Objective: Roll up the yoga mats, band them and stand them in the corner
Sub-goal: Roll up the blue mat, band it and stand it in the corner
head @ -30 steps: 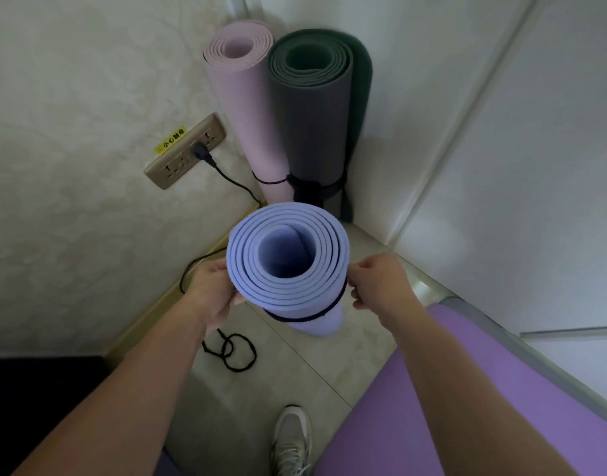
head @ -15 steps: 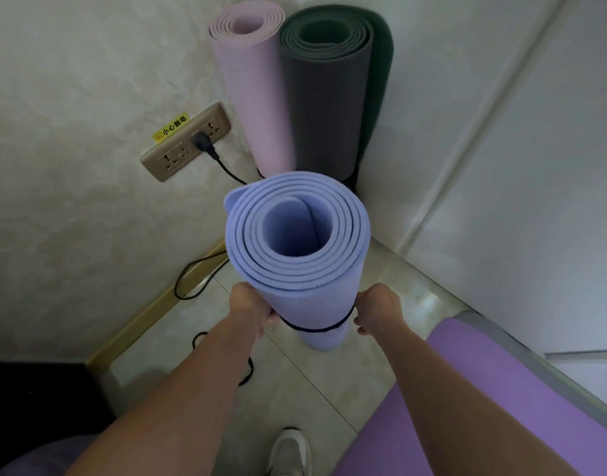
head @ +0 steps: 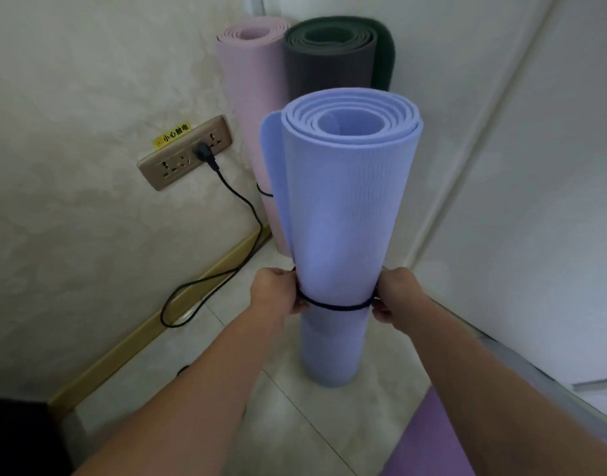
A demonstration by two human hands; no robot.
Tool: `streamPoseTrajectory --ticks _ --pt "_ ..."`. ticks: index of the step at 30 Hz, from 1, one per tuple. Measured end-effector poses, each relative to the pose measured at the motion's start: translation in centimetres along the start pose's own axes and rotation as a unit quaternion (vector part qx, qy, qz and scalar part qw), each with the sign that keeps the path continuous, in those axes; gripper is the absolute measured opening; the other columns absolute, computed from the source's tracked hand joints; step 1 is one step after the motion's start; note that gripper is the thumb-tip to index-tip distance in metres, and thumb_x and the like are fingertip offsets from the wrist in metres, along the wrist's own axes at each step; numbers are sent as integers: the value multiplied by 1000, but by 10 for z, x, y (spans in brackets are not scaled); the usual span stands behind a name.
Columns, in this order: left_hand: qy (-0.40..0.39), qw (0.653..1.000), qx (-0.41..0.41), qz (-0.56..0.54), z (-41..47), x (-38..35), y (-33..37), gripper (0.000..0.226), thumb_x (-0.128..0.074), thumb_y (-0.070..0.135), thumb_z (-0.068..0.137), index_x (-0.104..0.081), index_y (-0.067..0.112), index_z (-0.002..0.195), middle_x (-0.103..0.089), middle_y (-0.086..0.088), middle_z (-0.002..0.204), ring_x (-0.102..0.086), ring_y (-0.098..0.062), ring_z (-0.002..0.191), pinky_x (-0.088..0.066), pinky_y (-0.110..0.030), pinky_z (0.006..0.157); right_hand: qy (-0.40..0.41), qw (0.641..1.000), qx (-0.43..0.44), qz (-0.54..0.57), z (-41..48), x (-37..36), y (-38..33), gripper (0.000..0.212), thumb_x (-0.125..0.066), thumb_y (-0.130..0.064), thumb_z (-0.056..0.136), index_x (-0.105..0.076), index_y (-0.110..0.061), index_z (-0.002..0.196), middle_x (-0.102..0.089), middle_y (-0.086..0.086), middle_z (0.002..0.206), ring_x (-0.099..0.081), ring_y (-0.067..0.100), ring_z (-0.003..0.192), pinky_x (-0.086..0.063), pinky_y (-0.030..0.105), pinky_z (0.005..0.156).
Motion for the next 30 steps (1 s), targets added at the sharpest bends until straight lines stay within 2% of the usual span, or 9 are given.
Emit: streamPoseTrajectory --ticks 3,6,10,15,19,21,25,27,30 --pt "-36 999 9 3 -13 2 -6 19 -55 -6 92 -58 1 75 -65 -23 80 -63 -32 61 -61 -49 64 -40 983 -62 167 -25 2 -2 10 -47 -10 94 -52 -11 86 -44 5 74 -43 20 59 -42 24 44" --pt "-47 998 25 -28 -26 4 -8 13 -57 -5 95 -60 -2 83 -69 -27 91 -68 -34 68 -60 -42 56 -50 968 -86 231 -35 6 7 21 -42 7 95 -49 -3 77 -42 8 70 -43 22 58 -44 23 38" --pt "-46 997 20 -62 -26 2 -8 16 -65 -4 91 -59 -1 76 -71 -31 93 -72 -39 76 -61 -54 69 -16 958 -72 276 -34 9 17 24 -44 17 91 -51 2 74 -51 10 69 -49 23 61 -48 26 42" --pt "-14 998 -60 5 -14 -23 -7 30 -53 -4 92 -59 0 63 -68 -21 73 -71 -39 78 -61 -50 75 120 977 81 154 -8 8 10 33 -46 11 80 -55 -7 54 -42 2 55 -35 19 56 -38 29 50" --pt "26 987 -109 111 1 -38 -8 23 -50 1 91 -65 -9 78 -70 -25 83 -68 -39 85 -54 -41 69 188 976 109 -14 8 2 22 21 -55 -9 80 -57 -7 100 -57 5 80 -54 26 79 -48 40 73" --pt "37 984 -114 131 2 -37 -8 17 -50 0 92 -63 -7 82 -69 -26 91 -66 -39 91 -46 -36 65 183 976 101 -66 9 -1 27 12 -54 -2 81 -57 -4 92 -60 14 81 -57 33 78 -53 51 78" --pt "26 997 -38 68 15 -34 -9 20 -56 8 85 -64 -8 94 -69 -25 101 -67 -40 91 -58 -41 79 102 987 11 124 1 1 10 18 -44 5 89 -48 -2 72 -47 11 68 -45 26 57 -53 38 50" --pt "-8 1000 5 -17 10 -31 -5 30 -56 10 76 -63 -7 100 -68 -26 99 -69 -39 87 -60 -55 78 55 972 -34 226 -14 4 4 17 -39 5 92 -48 -4 81 -46 10 72 -46 25 61 -48 31 49" --pt "-84 992 62 -69 -21 -30 2 13 -50 -2 90 -57 -2 101 -61 -18 88 -63 -33 76 -60 -45 66 19 964 -32 263 -29 8 0 17 -42 9 91 -50 -2 80 -47 10 72 -47 22 61 -50 33 51"
Point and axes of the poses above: each hand's wrist, its own z-axis towards the middle knuckle, its own x-axis out of the back of the hand, y = z × x, the point moved 3 cm from there along z, towards the middle knuckle
